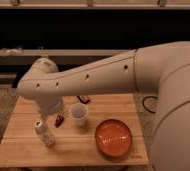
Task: Knock the bottle over
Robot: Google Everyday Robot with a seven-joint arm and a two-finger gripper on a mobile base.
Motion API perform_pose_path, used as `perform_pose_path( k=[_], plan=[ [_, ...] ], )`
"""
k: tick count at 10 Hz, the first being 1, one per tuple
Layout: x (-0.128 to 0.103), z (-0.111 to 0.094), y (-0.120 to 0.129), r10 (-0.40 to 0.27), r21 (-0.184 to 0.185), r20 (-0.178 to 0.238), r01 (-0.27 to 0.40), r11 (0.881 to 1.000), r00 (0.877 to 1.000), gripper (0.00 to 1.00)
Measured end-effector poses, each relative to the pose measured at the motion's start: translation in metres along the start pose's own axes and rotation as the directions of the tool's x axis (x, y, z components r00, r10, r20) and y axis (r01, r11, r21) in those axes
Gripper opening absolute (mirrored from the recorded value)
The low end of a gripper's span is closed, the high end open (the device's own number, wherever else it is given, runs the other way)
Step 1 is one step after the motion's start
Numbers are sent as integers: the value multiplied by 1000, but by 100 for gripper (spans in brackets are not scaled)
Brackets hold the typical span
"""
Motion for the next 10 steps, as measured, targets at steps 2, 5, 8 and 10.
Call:
perform_pose_path(
  k=[2, 5, 8, 10],
  plan=[
    [23, -5, 44, -102, 0, 19, 102, 995, 995, 65],
    [31, 1, 92, -220, 10, 23, 220, 975, 975, 65],
    [16, 17, 99, -228, 23, 5, 228, 973, 974, 65],
    [-2, 25, 87, -216, 32, -2, 216, 976, 976, 65]
  ],
)
